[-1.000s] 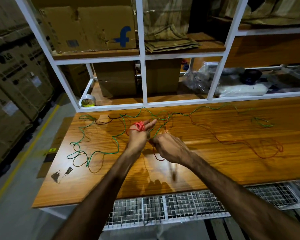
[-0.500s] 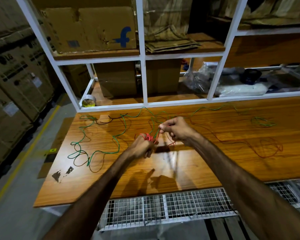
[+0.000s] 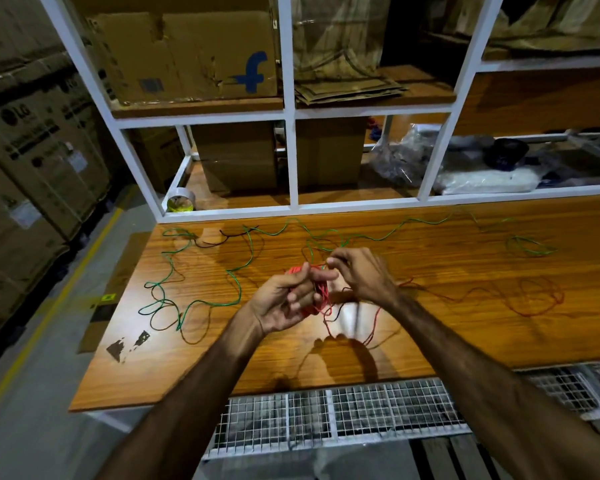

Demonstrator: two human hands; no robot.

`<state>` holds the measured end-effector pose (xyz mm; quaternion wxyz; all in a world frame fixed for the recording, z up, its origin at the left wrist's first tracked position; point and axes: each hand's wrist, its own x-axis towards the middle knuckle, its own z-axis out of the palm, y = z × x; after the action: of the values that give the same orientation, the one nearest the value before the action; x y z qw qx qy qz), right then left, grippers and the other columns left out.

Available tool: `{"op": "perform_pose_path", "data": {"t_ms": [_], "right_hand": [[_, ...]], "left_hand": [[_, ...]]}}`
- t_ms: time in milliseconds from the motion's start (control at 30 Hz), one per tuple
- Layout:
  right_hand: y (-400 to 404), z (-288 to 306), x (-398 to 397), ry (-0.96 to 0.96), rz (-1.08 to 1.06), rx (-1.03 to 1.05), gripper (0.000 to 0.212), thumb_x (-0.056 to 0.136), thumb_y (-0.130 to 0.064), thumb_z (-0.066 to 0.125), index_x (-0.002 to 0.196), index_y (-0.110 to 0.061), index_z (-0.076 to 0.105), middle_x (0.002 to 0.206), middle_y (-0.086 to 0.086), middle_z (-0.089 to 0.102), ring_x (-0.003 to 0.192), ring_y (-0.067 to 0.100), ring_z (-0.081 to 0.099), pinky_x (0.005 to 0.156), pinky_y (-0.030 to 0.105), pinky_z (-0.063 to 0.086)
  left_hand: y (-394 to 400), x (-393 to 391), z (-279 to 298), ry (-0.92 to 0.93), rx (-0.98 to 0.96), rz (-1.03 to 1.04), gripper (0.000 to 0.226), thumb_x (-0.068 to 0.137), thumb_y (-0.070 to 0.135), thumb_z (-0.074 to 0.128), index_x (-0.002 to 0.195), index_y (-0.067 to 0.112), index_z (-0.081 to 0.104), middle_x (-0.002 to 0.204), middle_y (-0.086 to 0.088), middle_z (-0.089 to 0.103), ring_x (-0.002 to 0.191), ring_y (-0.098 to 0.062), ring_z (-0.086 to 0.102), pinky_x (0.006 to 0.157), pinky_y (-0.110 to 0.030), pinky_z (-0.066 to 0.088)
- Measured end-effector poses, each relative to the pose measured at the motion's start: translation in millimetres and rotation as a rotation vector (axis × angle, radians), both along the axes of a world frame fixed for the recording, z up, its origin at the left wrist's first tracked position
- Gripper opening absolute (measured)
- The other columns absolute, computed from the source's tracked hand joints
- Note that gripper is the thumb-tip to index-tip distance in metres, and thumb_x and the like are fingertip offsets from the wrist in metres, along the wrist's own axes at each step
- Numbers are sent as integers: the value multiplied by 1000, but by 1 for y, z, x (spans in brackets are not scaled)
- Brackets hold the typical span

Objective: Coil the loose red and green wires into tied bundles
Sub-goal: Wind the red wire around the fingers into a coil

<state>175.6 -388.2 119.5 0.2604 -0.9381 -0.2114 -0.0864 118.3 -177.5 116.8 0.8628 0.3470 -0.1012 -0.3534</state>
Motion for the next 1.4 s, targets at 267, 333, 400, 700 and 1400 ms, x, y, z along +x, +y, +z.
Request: {"op": "perform_pose_path", "data": {"t_ms": [267,333,400,700,1400], "right_hand": [[23,-25,-25,-150,92,-182,27,109,-46,35,107,-26,52,86,11,69,78,38,64,56,39,37],[26,-18,-30,-203,76,-187,30,110,-44,37,99,-21,53,81,13,67,76,41,64,56,39,31],[28,-12,-32,-256,69,-248,31,109,-44,39,98,-20,55,84,13,68,77,41,66,57,39,32],[13,7,-19,-223,171,-345,23,102,-47,46,102,-29,61,92,7,74,83,38,70,65,45,55],[27,22,12,-343,114,-102,25,101,-32,58,89,-30,37,77,4,66,68,35,65,49,37,44]], "left_hand": [[-9,41,33,229,-319,534,40,98,8,52,136,-7,52,117,-20,73,102,-27,75,99,-36,55],[-15,50,29,191,-188,663,37,103,7,48,136,-7,52,126,-20,69,106,-26,74,100,-34,55],[-24,51,20,49,92,739,33,106,10,48,133,-7,56,131,-20,67,112,-23,71,103,-34,53],[-29,37,-8,-536,1149,653,51,102,52,52,72,13,65,62,-2,70,55,-18,68,59,-34,55],[-6,23,16,3,-166,104,39,91,14,74,116,-14,66,44,-2,48,41,-12,52,98,-28,55]]}}
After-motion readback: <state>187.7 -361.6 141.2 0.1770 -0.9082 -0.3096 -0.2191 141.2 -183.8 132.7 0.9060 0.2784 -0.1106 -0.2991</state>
